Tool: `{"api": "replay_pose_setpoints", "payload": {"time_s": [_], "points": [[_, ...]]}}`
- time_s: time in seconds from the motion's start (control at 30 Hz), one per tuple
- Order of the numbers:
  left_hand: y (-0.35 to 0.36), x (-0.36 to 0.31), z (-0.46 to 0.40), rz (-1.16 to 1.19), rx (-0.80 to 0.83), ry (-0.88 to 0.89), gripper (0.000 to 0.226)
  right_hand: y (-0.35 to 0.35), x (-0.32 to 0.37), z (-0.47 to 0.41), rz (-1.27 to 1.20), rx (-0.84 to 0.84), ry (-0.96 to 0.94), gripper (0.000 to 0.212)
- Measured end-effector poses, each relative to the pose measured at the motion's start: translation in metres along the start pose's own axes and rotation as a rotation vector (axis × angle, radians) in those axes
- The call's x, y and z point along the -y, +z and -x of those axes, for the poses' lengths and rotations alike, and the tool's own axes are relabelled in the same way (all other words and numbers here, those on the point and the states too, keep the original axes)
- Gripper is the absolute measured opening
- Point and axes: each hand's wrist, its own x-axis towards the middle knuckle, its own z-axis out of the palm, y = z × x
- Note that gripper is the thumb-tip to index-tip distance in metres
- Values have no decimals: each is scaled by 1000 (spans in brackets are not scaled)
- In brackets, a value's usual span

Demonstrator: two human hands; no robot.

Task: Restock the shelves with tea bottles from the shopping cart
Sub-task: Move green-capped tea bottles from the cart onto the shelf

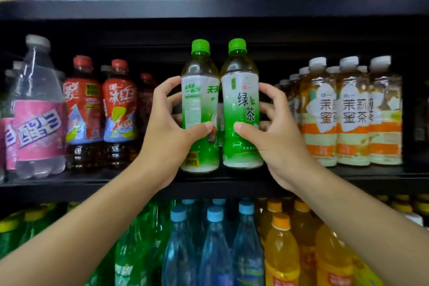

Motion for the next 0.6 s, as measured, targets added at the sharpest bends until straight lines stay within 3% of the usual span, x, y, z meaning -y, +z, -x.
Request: {"api": "replay_pose_setpoints", "payload": {"time_s": [0.17,0.4,0.6], "points": [[0,21,-12,-1,44,-59,82,-4,-16,-8,89,-11,62,84],[-11,38,-38,-239,170,-46,84,-14,-19,-32,280,46,187,98],[-16,60,-60,-290,225,-93,81,-16,-32,-55,379,76,257,102]]}}
